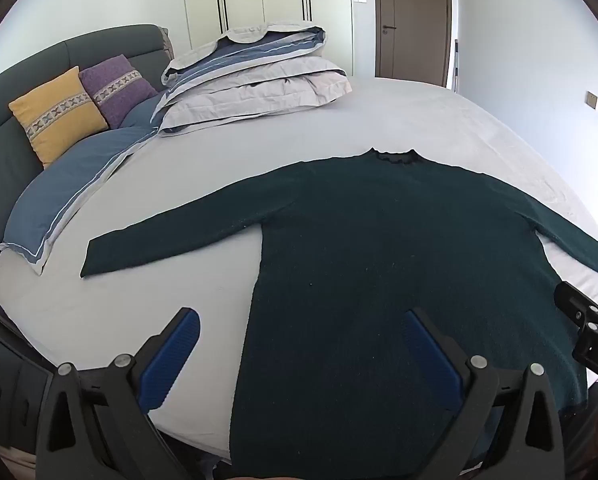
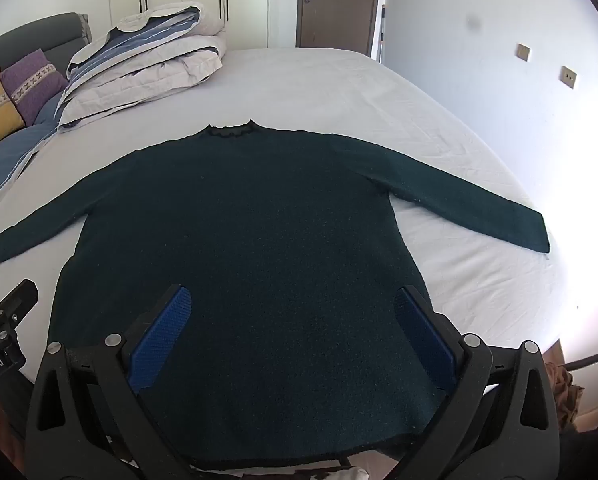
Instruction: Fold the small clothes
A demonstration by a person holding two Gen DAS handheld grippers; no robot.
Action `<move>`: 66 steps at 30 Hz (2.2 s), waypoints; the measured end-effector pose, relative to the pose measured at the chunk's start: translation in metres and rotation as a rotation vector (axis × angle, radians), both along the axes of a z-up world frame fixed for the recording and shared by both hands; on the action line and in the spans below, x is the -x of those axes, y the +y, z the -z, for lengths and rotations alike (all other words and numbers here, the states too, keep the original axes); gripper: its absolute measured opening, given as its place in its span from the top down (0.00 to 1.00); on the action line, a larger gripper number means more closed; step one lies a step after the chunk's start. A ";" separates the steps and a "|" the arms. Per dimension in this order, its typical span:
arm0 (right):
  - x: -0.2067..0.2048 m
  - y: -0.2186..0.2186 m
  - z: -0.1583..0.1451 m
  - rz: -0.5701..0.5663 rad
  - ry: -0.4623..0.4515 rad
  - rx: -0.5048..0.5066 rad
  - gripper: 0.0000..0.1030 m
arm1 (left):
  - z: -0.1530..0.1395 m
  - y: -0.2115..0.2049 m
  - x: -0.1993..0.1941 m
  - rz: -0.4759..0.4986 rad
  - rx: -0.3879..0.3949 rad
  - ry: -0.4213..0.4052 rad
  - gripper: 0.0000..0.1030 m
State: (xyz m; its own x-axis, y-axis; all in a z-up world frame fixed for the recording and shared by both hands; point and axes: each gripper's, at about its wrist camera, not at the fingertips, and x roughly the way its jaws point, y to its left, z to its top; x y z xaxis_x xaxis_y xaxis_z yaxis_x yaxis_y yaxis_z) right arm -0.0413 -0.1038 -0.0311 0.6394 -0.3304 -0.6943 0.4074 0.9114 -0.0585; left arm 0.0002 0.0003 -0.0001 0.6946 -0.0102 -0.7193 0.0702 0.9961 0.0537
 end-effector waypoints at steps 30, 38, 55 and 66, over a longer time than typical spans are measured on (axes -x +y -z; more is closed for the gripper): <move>0.002 0.009 0.008 -0.001 0.002 -0.002 0.00 | 0.003 0.011 0.006 -0.004 0.004 0.003 0.00; 0.001 0.011 0.009 -0.003 0.004 -0.002 0.00 | 0.006 0.007 0.004 -0.004 0.004 0.005 0.00; 0.003 0.016 0.015 -0.010 0.009 -0.004 0.00 | 0.010 0.005 0.007 -0.004 0.004 0.008 0.00; 0.002 0.017 0.016 -0.011 0.010 -0.005 0.00 | 0.013 0.006 0.008 -0.004 0.003 0.011 0.00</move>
